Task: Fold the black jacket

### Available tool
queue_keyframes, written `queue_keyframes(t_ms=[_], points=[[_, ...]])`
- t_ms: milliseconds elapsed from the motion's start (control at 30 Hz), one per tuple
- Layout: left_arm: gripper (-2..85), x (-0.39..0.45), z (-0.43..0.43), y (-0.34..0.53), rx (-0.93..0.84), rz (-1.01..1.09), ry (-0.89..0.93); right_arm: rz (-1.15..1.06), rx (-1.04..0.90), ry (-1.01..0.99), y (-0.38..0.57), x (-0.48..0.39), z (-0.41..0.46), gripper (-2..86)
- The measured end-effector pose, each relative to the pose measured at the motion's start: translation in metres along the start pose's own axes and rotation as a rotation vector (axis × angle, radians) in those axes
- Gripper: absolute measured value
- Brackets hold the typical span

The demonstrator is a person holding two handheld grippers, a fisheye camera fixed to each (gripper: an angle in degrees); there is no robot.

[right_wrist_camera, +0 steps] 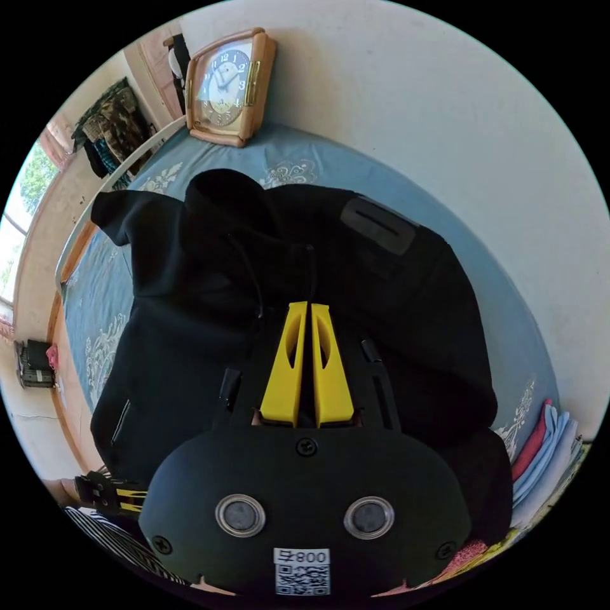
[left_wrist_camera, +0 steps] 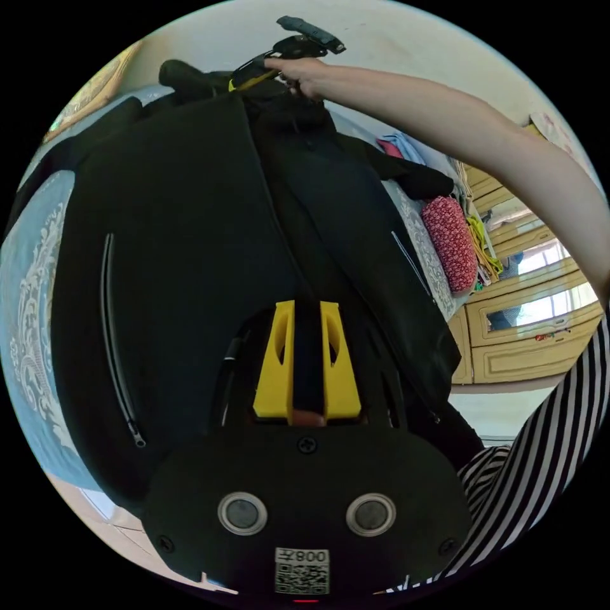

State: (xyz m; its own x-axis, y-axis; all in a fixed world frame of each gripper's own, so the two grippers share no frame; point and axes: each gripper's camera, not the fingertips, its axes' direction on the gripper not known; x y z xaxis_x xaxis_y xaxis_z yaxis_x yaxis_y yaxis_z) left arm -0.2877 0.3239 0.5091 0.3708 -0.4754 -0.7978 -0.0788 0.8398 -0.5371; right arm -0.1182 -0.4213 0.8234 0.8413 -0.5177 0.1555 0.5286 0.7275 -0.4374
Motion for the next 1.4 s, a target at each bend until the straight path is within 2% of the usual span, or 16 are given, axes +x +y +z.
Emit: queue_keyframes(t_ms=[233, 333, 467, 567, 633, 767, 833, 933, 1133, 1233, 1400], points=[[7.4, -0.021, -0.022, -0.005, 0.033, 0.043, 0.138, 0.021, 0.122, -0.118, 0.007, 0.028, -0.029, 5.1], [7.5, -0.024, -0.037, -0.010, 0.076, 0.073, 0.155, -0.010, 0.144, -0.119, 0.021, 0.034, -0.045, 2.7], [7.2, -0.032, -0.050, -0.021, 0.114, 0.082, 0.128, -0.078, -0.052, -0.096, 0.020, 0.028, -0.023, 0.8], [6.9, -0.042, -0.053, -0.030, 0.116, 0.069, 0.117, -0.099, -0.170, -0.010, 0.004, 0.023, 0.003, 0.4], [6.5, -0.050, -0.055, -0.036, 0.123, 0.056, 0.118, -0.104, -0.174, 0.127, -0.014, 0.021, 0.011, 0.2], [6.0, -0.064, -0.059, -0.045, 0.135, 0.038, 0.120, -0.043, -0.139, 0.219, -0.040, 0.042, 0.010, 0.2], [5.8, -0.073, -0.062, -0.051, 0.139, 0.033, 0.123, 0.079, -0.104, 0.090, -0.043, 0.071, 0.002, 0.4], [6.4, -0.081, -0.067, -0.060, 0.134, 0.033, 0.128, 0.126, -0.010, -0.084, -0.020, 0.095, -0.016, 1.1], [9.4, -0.104, -0.090, -0.084, 0.158, 0.030, 0.182, 0.141, 0.159, -0.240, 0.071, 0.122, -0.072, 6.6], [10.4, -0.119, -0.097, -0.094, 0.155, -0.011, 0.251, 0.121, 0.140, -0.338, 0.129, 0.112, -0.078, 7.7], [11.0, -0.120, -0.093, -0.091, 0.077, -0.060, 0.332, 0.109, -0.010, -0.312, 0.196, 0.073, -0.045, 9.1]])
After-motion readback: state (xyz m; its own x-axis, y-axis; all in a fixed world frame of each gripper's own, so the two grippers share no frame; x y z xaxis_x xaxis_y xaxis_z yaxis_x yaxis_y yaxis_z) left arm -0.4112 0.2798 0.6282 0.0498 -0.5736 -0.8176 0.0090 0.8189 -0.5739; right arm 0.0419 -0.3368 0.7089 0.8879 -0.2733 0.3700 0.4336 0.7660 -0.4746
